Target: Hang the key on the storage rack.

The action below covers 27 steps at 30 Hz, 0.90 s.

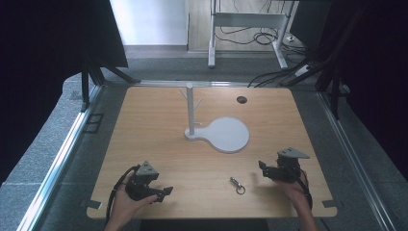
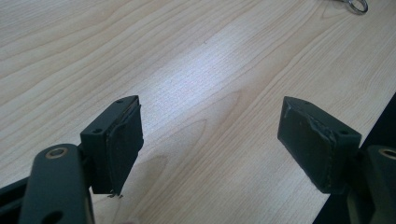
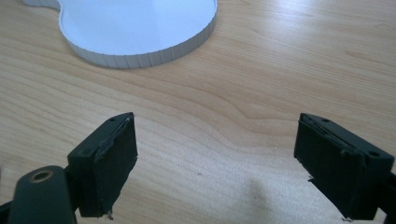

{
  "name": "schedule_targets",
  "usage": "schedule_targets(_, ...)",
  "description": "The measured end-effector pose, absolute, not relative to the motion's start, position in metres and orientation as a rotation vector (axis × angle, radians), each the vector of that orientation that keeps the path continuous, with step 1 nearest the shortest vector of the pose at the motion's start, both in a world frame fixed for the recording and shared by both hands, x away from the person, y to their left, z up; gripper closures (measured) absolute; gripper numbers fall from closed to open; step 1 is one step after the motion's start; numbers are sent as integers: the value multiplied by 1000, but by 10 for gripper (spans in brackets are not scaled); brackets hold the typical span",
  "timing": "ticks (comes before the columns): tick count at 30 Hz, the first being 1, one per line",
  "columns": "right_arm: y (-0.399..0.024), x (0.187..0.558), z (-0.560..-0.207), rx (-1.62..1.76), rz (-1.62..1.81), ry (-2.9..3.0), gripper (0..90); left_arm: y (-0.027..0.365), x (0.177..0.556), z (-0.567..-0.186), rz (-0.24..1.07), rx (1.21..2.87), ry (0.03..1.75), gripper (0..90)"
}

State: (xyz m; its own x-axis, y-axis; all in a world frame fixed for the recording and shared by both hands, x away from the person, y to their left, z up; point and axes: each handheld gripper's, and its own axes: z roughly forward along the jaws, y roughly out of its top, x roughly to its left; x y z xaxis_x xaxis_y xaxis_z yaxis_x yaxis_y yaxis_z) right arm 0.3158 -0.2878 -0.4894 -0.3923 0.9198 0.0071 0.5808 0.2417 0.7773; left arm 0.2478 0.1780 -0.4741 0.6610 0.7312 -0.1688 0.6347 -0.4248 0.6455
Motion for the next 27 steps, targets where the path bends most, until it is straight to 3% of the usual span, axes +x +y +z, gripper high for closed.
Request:
schedule_targets(9, -292, 312, -479, 1342, 1025, 2079, 225, 183, 249, -474, 178, 2165, 1064, 229)
schedule_targets(27, -297, 311, -479, 1336, 1027, 2122, 306, 183, 248, -472, 191, 2154, 1061, 230)
